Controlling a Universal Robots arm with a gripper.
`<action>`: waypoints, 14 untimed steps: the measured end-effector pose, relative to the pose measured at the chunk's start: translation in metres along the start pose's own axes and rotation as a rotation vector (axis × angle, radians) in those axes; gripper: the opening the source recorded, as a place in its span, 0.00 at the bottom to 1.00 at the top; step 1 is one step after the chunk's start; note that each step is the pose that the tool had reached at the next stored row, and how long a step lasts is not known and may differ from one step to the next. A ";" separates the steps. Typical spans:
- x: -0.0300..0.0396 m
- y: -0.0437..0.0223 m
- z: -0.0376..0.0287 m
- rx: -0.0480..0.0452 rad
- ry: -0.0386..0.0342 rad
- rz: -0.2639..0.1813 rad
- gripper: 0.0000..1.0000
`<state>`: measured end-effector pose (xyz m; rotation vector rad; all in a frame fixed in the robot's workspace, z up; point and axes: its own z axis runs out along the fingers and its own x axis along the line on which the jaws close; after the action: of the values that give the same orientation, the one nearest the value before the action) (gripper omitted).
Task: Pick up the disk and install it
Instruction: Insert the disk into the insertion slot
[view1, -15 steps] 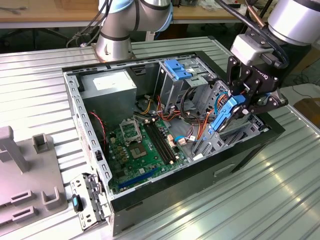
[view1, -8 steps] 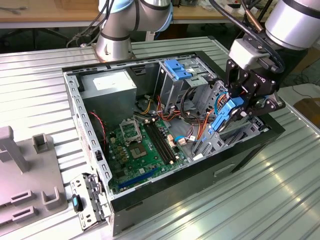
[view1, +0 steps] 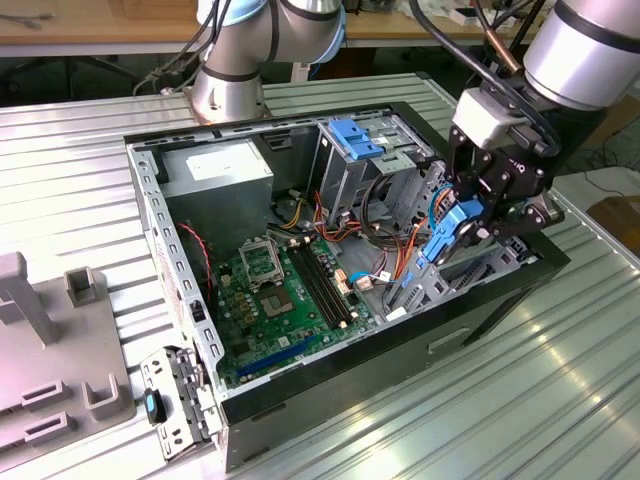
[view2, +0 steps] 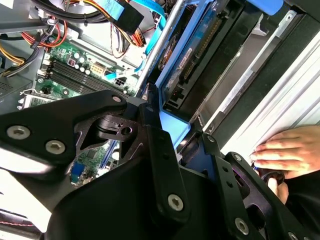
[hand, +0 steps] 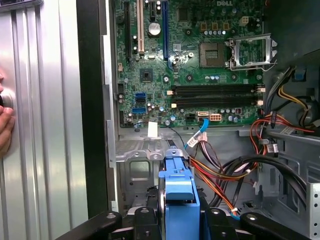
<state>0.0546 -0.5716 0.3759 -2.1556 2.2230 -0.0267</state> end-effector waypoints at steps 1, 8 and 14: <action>0.0000 0.0000 0.0007 0.0000 0.0001 0.000 0.37; 0.0002 0.0004 0.0079 0.0000 0.0001 0.000 0.37; 0.0003 0.0006 0.0138 0.0000 0.0000 0.000 0.37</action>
<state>0.0546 -0.5717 0.3620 -2.1555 2.2230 -0.0267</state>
